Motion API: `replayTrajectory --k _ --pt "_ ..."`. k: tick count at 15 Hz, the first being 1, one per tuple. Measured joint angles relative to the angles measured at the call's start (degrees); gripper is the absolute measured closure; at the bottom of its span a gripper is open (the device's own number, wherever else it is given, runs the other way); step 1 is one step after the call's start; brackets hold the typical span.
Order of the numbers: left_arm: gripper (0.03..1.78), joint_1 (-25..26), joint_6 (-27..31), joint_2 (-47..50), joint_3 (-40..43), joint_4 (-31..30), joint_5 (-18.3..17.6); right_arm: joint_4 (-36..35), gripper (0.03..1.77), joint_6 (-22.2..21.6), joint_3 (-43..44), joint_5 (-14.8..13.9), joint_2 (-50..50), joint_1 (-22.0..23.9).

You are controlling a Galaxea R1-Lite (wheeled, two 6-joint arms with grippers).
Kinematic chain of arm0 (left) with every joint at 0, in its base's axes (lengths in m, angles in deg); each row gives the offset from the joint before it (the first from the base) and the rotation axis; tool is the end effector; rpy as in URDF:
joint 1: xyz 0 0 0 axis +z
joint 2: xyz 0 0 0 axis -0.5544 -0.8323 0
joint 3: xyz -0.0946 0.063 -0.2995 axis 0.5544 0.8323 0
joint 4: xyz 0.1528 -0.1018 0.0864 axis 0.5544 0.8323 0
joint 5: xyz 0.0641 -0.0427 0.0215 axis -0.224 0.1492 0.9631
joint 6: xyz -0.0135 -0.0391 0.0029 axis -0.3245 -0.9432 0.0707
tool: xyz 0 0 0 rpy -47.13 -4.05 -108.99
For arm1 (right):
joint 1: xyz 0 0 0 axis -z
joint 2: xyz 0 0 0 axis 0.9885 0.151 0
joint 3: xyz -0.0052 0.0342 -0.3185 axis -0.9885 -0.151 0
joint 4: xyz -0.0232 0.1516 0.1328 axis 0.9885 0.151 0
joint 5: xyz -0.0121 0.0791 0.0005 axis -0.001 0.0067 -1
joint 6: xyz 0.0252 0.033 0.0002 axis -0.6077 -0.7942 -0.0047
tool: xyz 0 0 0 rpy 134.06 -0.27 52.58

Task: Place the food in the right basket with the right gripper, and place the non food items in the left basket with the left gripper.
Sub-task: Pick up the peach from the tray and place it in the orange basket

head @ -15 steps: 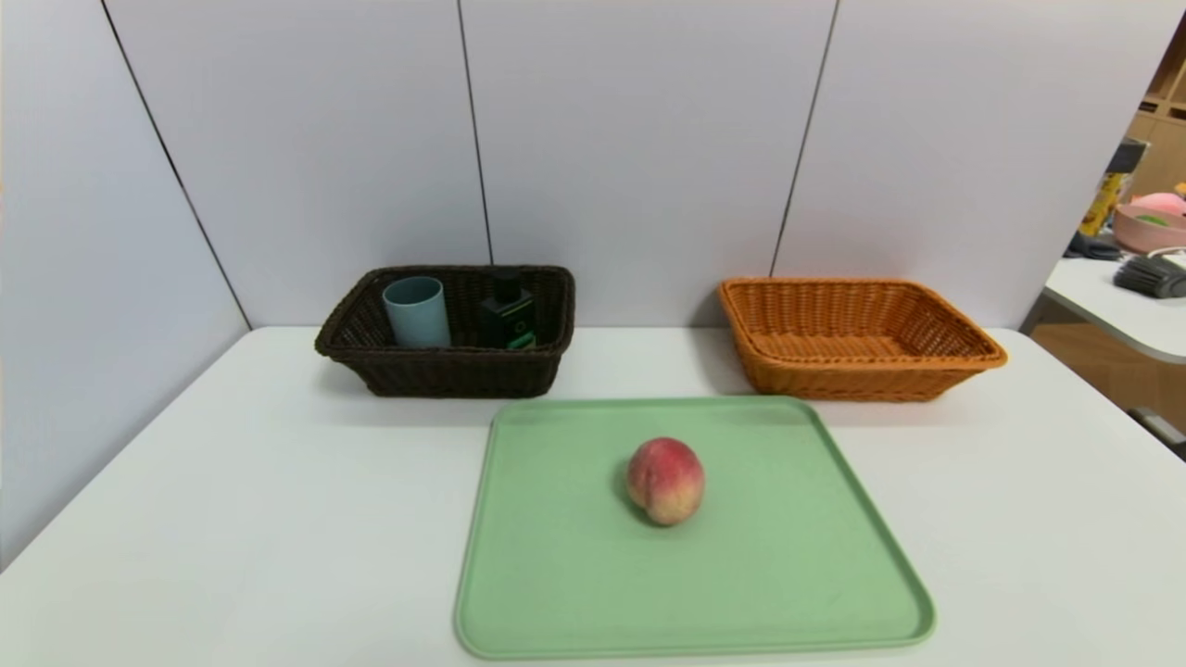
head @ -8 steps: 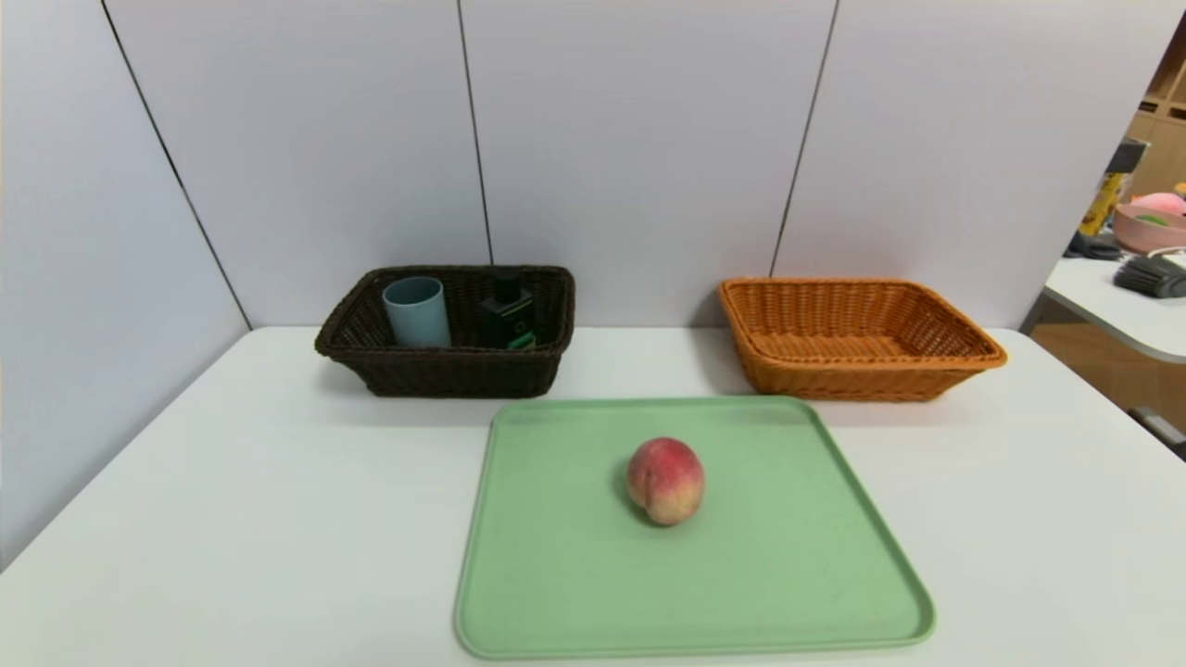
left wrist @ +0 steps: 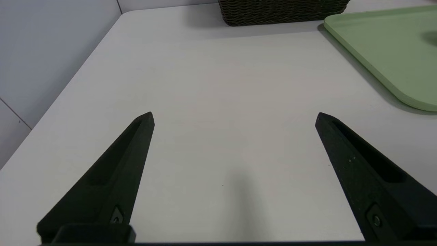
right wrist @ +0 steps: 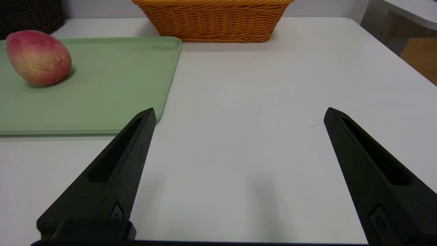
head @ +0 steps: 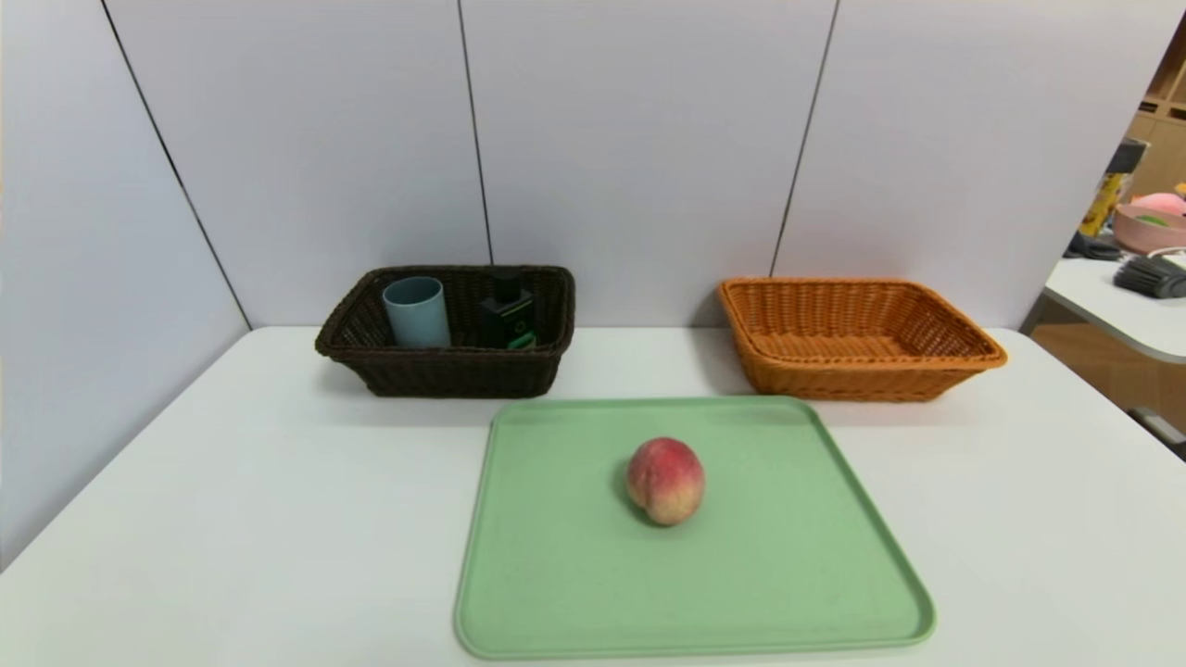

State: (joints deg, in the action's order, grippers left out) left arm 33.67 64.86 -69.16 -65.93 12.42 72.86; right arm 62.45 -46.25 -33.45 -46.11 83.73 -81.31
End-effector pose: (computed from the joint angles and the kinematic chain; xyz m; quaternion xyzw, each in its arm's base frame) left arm -0.0108 -0.0015 0.0755 0.0230 0.0000 -0.0167 0.9996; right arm -0.0106 -0.0001 0.0754 0.0003 0.0002 -0.0001 1.0000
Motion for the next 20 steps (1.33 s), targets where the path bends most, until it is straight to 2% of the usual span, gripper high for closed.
replayTrajectory --k 16,20 --pt "0.12 0.0 0.0 -0.02 0.0 0.0 0.02 0.52 0.1 0.13 0.05 0.0 0.15 -0.02" --pt "0.12 0.0 0.0 -0.05 0.0 0.0 0.0 3.34 0.1 0.05 4.07 0.55 2.52 -0.07"
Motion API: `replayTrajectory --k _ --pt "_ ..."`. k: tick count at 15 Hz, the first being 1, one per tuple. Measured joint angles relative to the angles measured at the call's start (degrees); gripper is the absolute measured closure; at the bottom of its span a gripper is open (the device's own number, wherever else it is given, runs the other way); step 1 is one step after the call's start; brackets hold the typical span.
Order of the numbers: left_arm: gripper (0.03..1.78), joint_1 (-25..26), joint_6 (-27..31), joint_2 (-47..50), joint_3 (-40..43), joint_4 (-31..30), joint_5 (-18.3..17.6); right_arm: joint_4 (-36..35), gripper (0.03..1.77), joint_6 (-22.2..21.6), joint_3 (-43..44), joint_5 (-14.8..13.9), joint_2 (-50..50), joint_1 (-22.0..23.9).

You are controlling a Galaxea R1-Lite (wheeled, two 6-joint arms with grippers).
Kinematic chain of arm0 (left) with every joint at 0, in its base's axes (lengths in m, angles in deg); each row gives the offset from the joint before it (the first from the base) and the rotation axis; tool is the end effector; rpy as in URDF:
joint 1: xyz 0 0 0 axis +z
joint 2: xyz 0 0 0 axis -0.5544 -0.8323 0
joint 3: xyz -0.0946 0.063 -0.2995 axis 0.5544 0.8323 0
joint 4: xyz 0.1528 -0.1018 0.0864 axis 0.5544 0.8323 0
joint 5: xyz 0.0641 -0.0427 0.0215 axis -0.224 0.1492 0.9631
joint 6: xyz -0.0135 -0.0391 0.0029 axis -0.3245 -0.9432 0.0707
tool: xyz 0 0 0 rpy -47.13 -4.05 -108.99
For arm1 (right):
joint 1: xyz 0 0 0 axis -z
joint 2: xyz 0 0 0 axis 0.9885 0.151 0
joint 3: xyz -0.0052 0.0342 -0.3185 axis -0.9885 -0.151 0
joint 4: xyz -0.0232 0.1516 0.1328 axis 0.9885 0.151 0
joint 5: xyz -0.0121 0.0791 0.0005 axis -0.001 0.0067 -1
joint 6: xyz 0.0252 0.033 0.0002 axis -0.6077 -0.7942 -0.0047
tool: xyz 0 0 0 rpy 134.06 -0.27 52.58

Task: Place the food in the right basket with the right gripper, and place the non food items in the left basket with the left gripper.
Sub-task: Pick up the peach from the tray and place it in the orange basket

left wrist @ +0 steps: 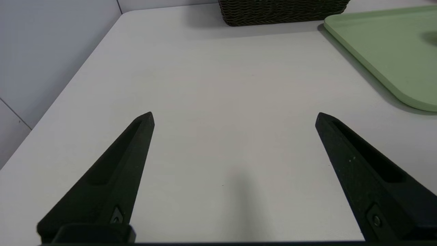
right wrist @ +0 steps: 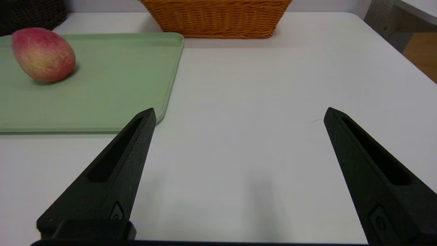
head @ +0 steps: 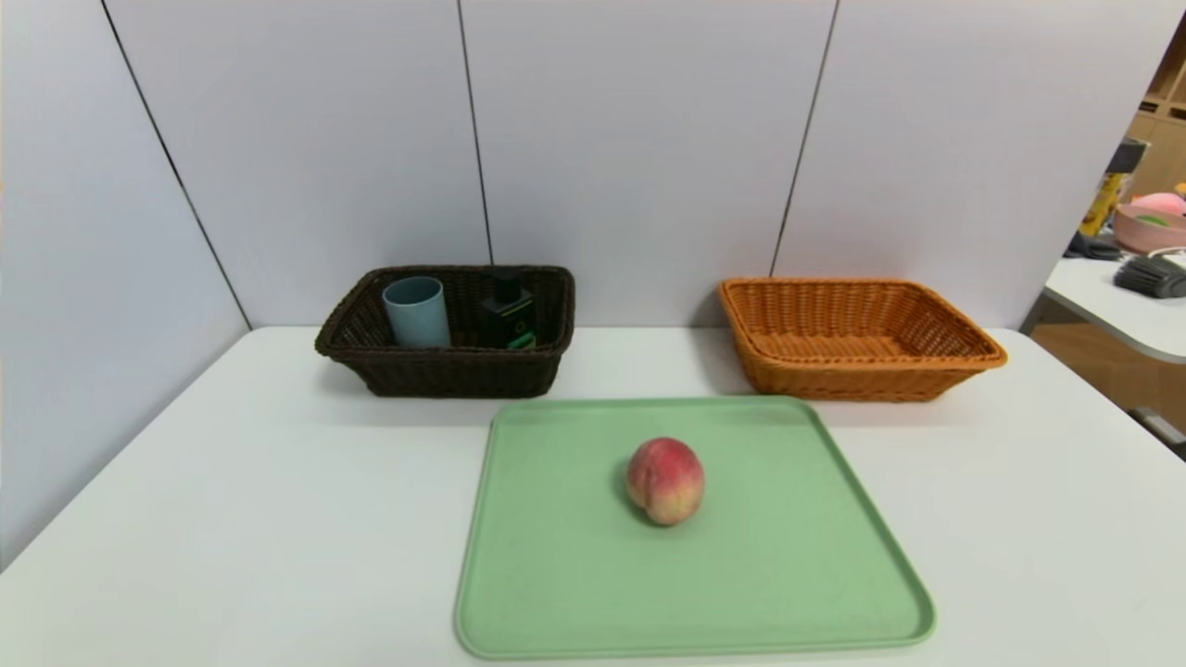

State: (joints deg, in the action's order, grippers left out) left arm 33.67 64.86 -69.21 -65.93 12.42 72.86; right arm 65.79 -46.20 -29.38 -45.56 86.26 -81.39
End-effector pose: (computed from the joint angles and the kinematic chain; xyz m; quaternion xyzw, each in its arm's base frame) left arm -0.0107 -0.0015 0.0755 0.0230 0.0004 -0.0167 0.9996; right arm -0.0125 0.0003 0.0907 -0.0001 0.0159 0.0054 0.9999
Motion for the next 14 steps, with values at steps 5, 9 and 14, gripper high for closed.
replayTrajectory --k 5,9,14 --pt "0.12 0.0 0.0 0.0 0.0 0.0 0.0 2.71 0.1 0.13 10.69 1.02 10.85 -2.29" --pt "0.12 0.0 0.0 0.0 0.0 0.0 0.02 2.82 0.1 0.9 17.83 1.49 24.92 -6.16" --pt "0.12 0.0 0.0 0.0 0.0 0.0 0.02 1.19 0.1 2.51 24.54 1.95 45.59 -12.85"
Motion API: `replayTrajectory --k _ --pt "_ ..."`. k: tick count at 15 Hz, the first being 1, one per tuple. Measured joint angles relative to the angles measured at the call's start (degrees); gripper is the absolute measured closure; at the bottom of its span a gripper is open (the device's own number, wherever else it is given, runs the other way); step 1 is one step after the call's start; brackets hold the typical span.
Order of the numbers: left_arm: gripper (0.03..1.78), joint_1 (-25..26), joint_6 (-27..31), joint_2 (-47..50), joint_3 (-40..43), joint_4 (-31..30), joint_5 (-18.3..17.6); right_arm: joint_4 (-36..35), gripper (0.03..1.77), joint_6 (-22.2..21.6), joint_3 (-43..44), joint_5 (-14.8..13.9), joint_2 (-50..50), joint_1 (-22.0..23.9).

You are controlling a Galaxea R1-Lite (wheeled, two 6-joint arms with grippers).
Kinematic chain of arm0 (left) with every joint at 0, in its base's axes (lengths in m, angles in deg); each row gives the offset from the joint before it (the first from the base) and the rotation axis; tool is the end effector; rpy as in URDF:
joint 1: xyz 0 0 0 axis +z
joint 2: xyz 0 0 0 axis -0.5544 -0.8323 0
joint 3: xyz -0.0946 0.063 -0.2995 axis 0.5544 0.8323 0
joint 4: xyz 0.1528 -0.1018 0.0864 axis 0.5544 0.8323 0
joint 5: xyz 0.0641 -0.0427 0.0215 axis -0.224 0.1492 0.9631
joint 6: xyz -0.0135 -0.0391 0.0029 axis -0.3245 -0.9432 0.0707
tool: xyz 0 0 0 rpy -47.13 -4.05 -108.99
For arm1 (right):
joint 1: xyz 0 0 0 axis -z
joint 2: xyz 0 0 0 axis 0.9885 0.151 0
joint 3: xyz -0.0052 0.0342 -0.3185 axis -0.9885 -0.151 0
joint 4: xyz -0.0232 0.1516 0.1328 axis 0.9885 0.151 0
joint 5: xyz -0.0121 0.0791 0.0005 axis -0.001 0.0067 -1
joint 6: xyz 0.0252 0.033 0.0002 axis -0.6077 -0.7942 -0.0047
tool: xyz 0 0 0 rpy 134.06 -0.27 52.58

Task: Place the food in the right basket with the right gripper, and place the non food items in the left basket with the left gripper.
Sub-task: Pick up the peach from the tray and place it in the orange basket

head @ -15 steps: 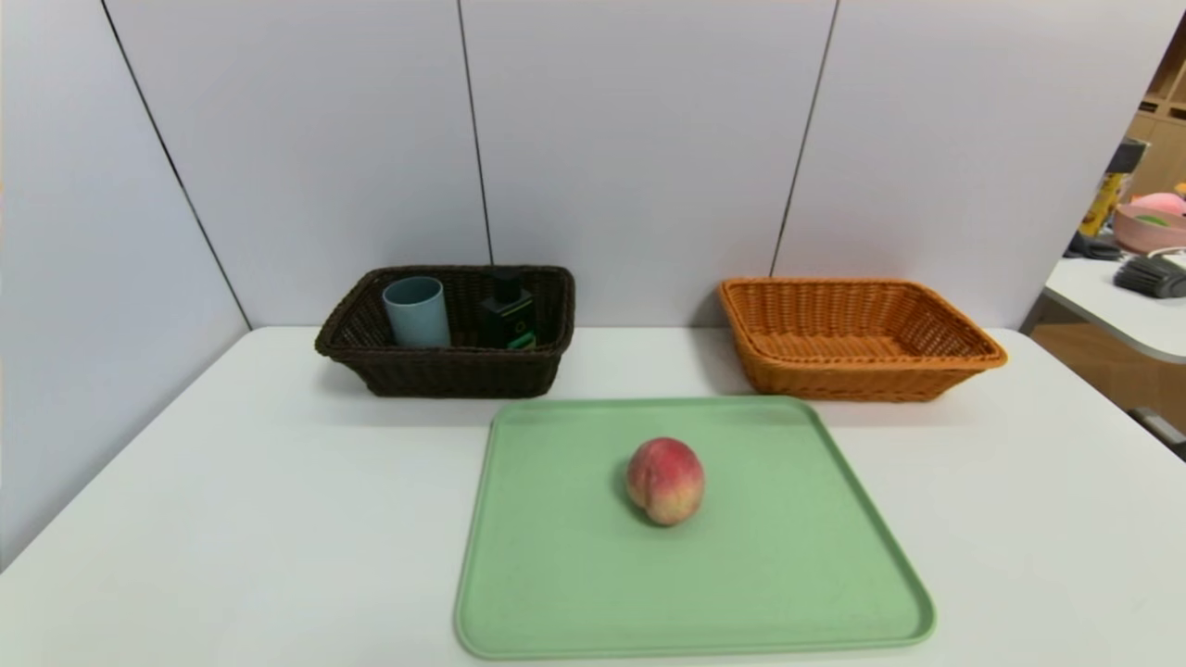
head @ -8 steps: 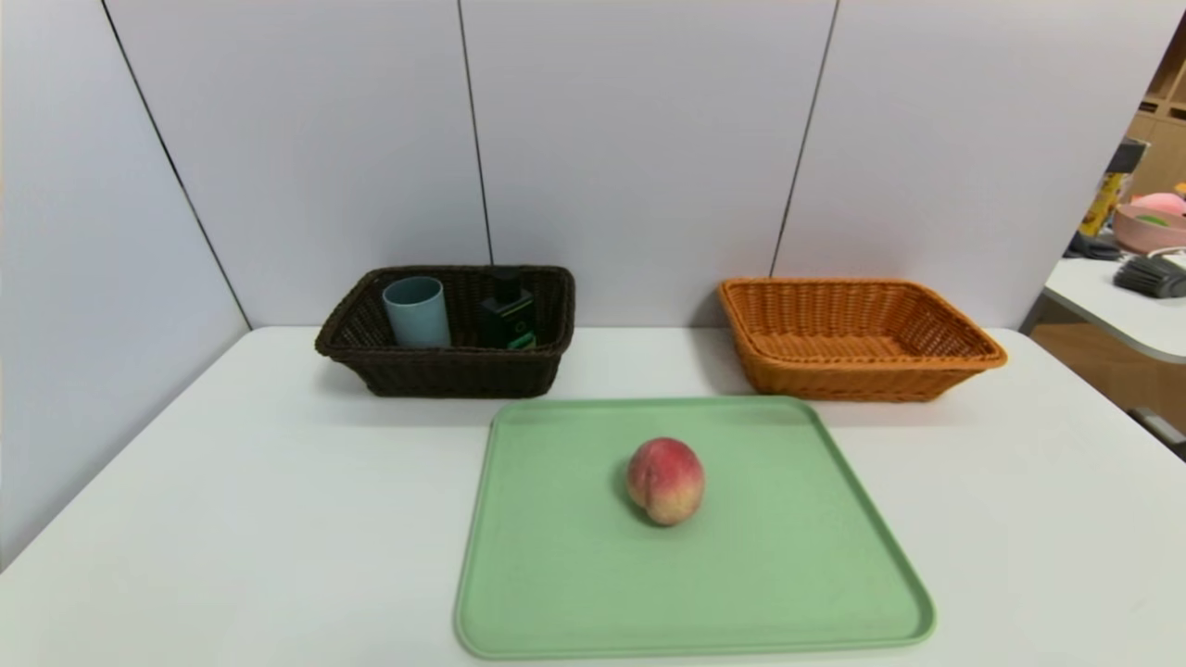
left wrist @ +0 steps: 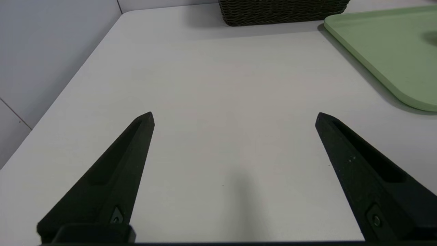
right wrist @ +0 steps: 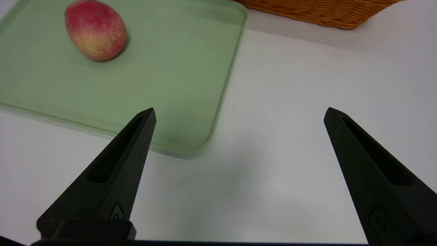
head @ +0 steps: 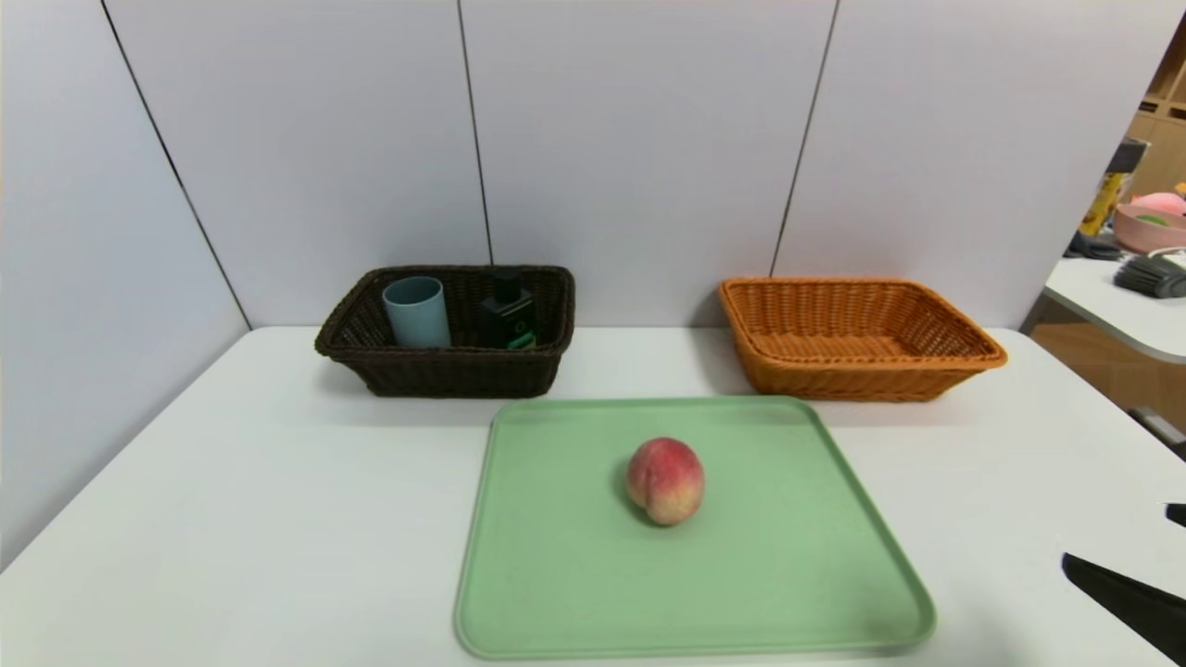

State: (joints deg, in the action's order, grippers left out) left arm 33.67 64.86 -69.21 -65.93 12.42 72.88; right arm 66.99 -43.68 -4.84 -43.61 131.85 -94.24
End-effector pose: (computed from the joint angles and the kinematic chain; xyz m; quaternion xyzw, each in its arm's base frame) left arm -0.0107 -0.0015 0.0755 0.0230 0.0004 -0.0166 0.9996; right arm 0.0966 0.0239 0.1973 -0.0404 0.2047 0.1358 0.9685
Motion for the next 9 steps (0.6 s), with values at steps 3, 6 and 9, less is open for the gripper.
replayTrajectory --k 3,6,9 --pt "0.12 0.0 0.01 0.0 0.0 0.0 -0.02 0.21 0.1 0.05 7.83 0.13 12.57 -3.15" --pt "0.12 0.0 0.0 0.0 0.0 0.0 0.0 1.76 0.1 -0.3 16.31 0.17 22.52 -6.95" --pt "0.12 0.0 0.0 0.0 0.0 0.0 -0.02 6.97 0.1 -0.56 24.83 0.13 30.15 -10.95"
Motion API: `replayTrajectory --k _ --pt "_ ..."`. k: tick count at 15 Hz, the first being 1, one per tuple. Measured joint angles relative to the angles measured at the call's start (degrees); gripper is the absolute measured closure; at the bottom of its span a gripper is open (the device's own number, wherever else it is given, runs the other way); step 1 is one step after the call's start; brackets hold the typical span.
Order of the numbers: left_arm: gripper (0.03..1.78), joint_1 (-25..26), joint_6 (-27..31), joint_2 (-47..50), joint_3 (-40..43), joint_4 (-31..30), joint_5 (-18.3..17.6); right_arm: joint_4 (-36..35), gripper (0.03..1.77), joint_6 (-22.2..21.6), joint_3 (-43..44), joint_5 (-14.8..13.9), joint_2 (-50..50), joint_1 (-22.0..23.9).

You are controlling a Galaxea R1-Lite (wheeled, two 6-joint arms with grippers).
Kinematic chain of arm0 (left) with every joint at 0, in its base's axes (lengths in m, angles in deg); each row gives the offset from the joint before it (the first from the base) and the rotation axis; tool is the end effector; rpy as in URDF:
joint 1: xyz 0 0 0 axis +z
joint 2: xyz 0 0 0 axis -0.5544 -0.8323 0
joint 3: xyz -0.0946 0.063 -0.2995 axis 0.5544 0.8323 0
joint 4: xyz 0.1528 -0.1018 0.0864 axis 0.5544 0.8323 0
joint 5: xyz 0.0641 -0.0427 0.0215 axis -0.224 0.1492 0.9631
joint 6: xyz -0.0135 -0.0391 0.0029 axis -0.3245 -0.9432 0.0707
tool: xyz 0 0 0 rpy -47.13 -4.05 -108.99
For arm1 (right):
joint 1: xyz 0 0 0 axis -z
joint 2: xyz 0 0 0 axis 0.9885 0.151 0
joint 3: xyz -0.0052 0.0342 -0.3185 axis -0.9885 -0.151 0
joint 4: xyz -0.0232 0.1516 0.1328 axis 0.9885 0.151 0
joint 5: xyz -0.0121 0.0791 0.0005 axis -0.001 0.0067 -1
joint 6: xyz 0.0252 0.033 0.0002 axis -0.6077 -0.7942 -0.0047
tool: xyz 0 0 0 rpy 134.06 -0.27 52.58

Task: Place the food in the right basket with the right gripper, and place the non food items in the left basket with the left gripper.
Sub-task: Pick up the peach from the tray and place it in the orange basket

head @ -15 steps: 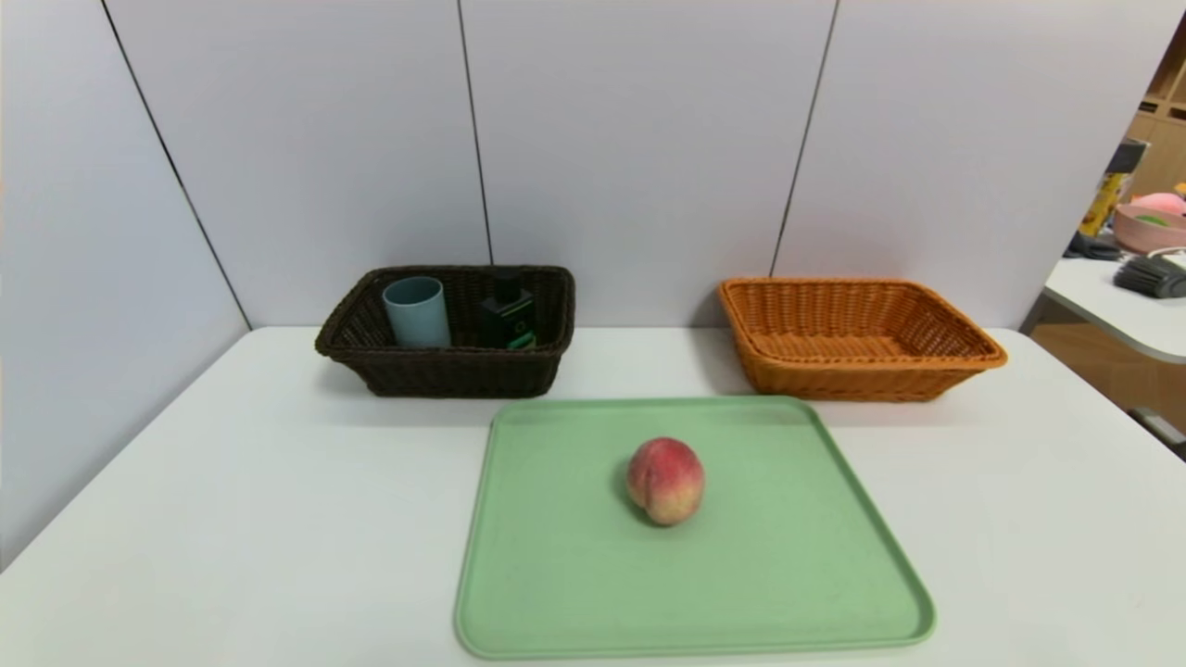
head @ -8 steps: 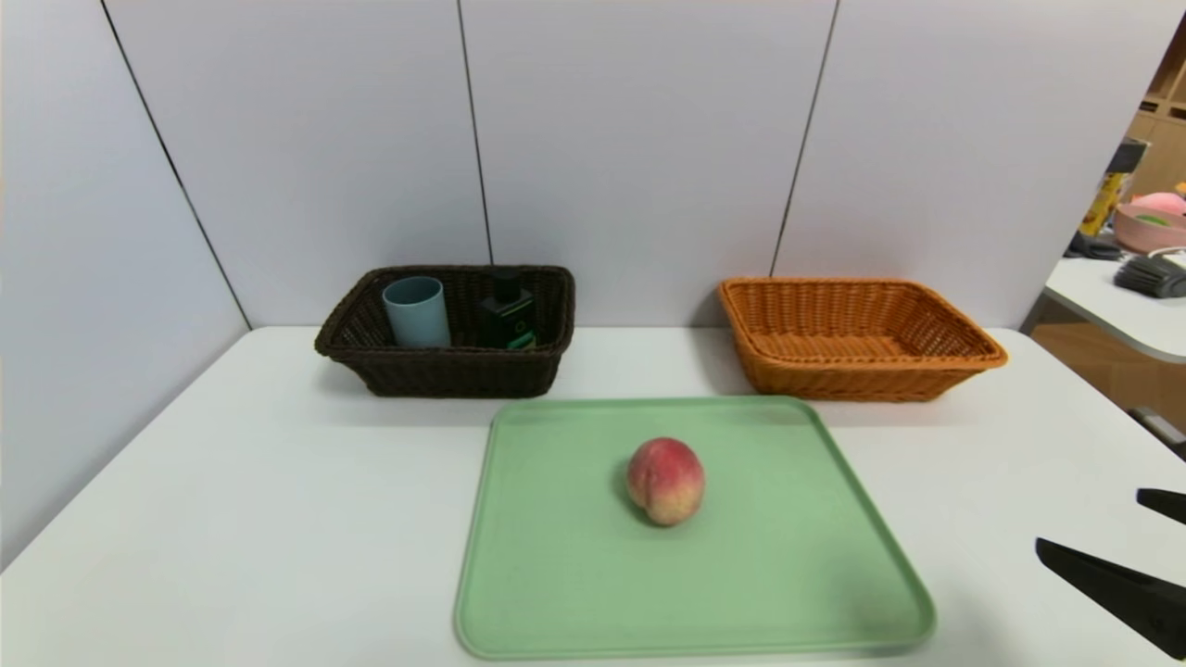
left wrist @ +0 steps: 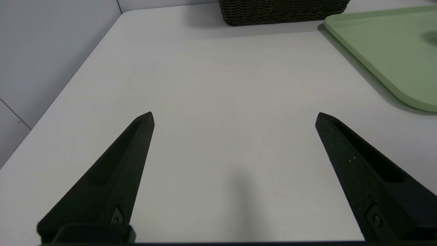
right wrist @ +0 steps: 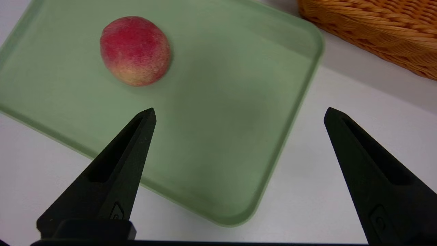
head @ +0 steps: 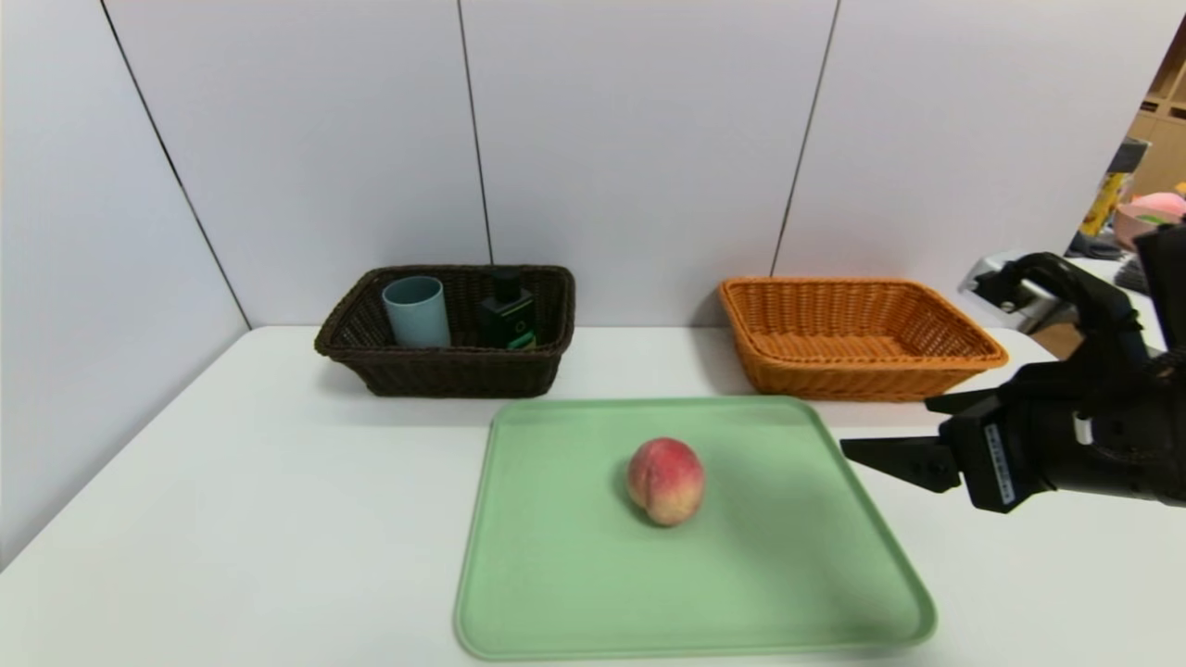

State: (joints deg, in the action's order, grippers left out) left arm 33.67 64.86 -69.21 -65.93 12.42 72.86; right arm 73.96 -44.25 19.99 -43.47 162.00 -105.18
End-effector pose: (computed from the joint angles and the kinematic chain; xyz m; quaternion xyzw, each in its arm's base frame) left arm -0.0107 -0.0015 0.0755 0.0230 0.0004 -0.0167 0.9996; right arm 0.2141 0.0967 0.2313 -0.0734 0.3029 0.2230 0.9237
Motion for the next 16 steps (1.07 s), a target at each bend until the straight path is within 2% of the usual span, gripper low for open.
replayTrajectory --k 5,8,16 --pt "0.12 0.0 0.0 0.0 0.0 0.0 0.0 11.57 0.1 -1.12 14.47 -0.13 11.28 -5.73" --pt "0.12 0.0 0.0 0.0 0.0 0.02 0.0 16.68 0.1 -2.28 20.75 0.01 17.13 -7.5" --pt "0.12 0.0 0.0 0.0 0.0 0.0 0.0 18.16 0.1 -5.88 30.04 0.12 28.76 -12.65"
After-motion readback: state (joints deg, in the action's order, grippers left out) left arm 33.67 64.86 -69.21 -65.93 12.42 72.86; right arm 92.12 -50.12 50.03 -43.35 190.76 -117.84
